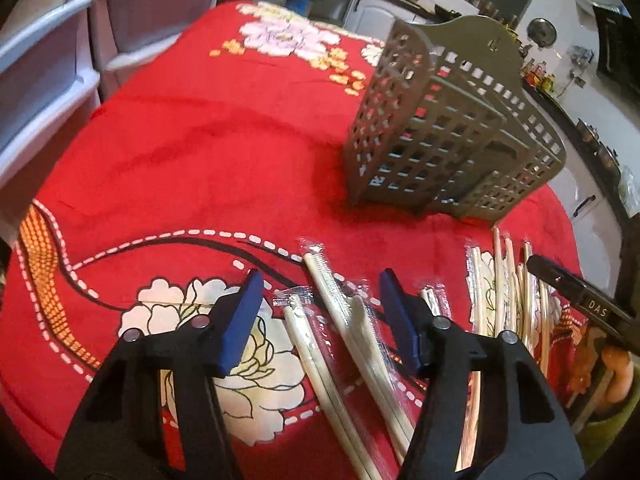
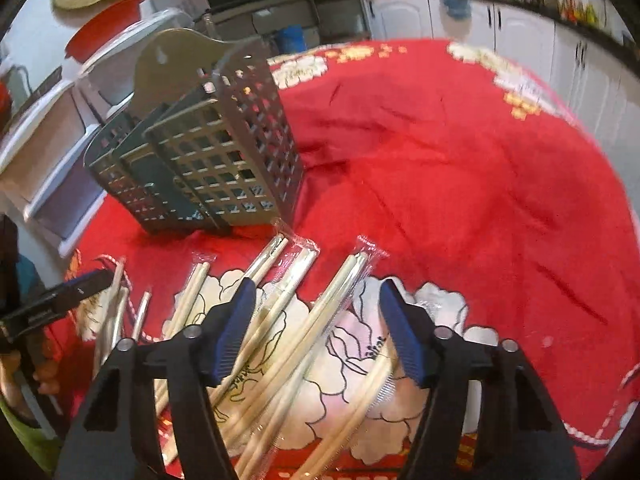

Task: Organize utensils
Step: 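Lower the left tool onto a wrapped chopstick pair and close it while the right tool grasps another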

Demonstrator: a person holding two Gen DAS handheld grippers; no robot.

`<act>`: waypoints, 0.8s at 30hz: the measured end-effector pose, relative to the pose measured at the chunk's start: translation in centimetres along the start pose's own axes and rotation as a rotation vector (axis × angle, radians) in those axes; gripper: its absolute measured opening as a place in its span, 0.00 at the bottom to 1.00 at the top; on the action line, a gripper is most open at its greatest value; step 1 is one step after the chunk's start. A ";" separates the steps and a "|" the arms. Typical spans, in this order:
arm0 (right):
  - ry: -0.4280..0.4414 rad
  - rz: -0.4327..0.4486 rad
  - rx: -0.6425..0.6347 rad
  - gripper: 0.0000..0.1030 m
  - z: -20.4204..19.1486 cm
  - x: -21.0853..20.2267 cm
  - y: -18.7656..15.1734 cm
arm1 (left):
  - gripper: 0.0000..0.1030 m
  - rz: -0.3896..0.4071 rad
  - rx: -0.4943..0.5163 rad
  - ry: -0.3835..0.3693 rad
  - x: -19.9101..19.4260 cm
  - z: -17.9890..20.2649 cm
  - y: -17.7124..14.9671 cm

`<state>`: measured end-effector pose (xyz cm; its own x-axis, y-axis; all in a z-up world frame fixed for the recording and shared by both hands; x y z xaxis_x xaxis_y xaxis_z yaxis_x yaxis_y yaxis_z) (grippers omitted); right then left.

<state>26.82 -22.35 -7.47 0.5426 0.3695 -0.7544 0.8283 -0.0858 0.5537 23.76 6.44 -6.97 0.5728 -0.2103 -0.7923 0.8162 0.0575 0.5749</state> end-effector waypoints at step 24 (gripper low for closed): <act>-0.011 -0.052 0.092 0.28 1.9 2.6 2.6 | 0.08 -0.045 0.047 -0.020 2.5 1.8 2.1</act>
<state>30.70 -23.33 -8.65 0.4993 0.3653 -0.7857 0.8646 -0.1510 0.4792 26.81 4.29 -7.41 0.5336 -0.2311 -0.8136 0.8365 0.0021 0.5480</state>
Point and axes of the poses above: each gripper's, at about its wrist camera, not at the fingertips, and x roughly the way its jaws point, z to its right, y to its top, the point moved 6 cm from there along x, roughly the way its jaws point, and after that the axes turned 8 degrees about x, right-handed, at the moved point
